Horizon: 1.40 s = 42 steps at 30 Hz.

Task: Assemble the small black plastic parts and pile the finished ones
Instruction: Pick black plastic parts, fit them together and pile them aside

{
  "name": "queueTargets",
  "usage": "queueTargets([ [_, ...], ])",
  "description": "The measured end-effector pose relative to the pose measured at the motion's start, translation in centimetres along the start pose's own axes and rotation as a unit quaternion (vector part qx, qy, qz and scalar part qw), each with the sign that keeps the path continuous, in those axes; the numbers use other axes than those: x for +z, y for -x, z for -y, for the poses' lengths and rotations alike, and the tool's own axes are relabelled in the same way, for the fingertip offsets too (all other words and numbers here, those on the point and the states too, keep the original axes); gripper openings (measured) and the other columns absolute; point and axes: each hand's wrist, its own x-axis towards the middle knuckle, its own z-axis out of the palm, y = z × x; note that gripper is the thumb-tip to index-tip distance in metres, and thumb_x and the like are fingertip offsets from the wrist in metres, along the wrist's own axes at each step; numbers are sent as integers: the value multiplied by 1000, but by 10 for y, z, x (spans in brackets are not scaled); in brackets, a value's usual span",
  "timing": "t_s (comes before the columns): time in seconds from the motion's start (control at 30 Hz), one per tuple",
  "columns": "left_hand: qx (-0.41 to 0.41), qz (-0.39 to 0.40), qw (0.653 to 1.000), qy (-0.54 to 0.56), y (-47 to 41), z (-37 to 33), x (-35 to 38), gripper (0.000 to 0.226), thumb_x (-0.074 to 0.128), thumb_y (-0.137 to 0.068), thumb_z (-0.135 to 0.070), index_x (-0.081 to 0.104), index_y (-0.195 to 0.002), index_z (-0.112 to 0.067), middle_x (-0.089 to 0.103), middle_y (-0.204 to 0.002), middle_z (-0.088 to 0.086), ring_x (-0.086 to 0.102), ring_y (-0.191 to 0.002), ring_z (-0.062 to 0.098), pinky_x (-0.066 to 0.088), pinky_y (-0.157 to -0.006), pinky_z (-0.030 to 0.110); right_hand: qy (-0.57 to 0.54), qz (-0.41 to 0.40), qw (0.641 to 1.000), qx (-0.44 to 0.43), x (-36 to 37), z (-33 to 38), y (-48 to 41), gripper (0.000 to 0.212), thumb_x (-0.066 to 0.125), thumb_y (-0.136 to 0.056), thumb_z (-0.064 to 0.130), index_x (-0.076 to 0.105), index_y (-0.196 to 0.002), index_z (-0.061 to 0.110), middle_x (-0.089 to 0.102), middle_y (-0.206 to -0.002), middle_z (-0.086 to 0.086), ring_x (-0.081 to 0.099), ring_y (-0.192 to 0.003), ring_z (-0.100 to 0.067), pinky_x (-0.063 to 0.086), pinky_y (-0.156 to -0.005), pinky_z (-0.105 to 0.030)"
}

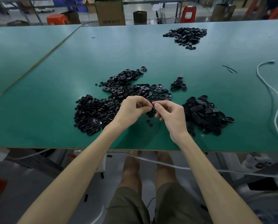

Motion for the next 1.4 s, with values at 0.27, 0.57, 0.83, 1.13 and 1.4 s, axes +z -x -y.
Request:
queueTargets([
  [0.27,12,19,999,25,-2,3,-1,18,80,-86,-8,72,-91,-23,73,-89,1,66,-71,17,55,-75,26,-17,12,1000,0,-1,4,0,13,68,-97,5,78,-101,13,74,-75,3,64,-64,-9,48,-59,-20],
  [0.57,-94,93,967,217,0,3,-6,19,73,-91,-1,70,-110,0,77,-92,12,74,-80,20,59,-69,26,-26,32,999,-15,-1,9,2,19,64,-99,2,76,-104,16,74,-84,3,61,-66,-8,46,-61,-18],
  [0.83,-130,79,941,302,6,2,0,20,73,-92,-1,70,-111,3,74,-99,22,72,-90,27,62,-84,34,-28,25,999,-18,-1,10,2,19,64,-99,1,76,-103,15,73,-80,9,61,-67,-6,46,-61,-17],
  [1.13,-147,21,944,294,8,-3,10,17,66,-92,8,67,-109,10,73,-95,26,72,-86,31,61,-90,40,-35,31,999,-21,1,13,5,24,65,-98,-2,76,-95,20,76,-80,8,62,-67,-3,47,-60,-15],
  [1.4,-149,-17,959,241,4,-14,21,12,67,-89,8,72,-95,-1,75,-82,16,71,-72,22,63,-74,31,-24,13,1000,-13,1,12,4,20,64,-99,-1,77,-97,14,77,-83,4,66,-74,-4,51,-66,-17],
])
